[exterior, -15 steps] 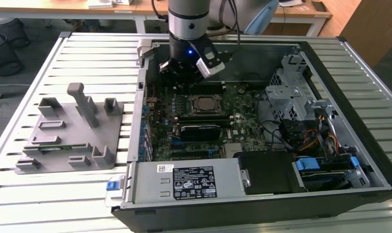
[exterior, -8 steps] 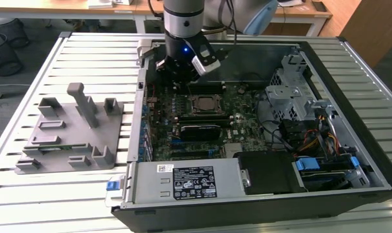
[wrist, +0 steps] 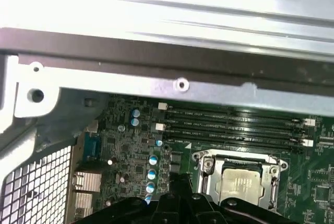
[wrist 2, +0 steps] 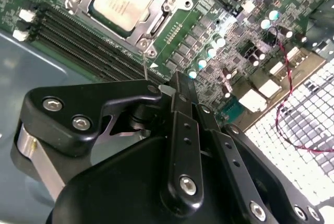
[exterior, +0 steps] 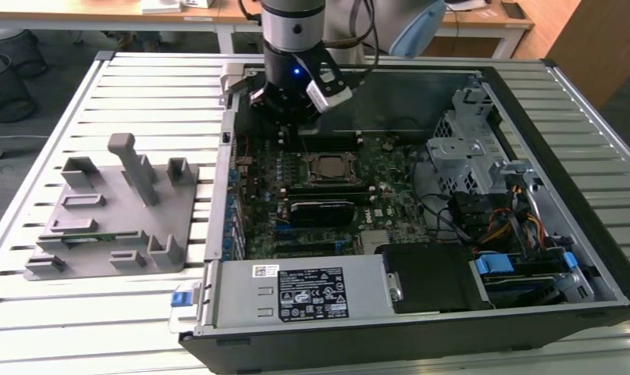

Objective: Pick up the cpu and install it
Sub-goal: 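Install the first cpu locking lever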

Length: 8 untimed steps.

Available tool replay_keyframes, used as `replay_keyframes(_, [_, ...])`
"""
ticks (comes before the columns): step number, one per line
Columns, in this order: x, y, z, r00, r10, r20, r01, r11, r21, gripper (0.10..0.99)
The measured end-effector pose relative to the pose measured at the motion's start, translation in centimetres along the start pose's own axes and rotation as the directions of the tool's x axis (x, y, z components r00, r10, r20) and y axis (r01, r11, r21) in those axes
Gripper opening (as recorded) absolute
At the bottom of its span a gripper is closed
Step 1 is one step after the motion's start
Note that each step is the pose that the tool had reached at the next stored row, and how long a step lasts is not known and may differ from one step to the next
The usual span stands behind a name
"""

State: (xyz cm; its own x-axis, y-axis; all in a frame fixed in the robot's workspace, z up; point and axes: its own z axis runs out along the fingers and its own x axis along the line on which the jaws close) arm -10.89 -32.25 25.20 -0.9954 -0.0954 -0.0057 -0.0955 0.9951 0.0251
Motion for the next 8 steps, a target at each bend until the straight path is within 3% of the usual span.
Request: replay_keyframes(8, [0.08,0.55,-0.31,1.0000,0.000,0.0071,0.000,1.0000,0.001,0.106])
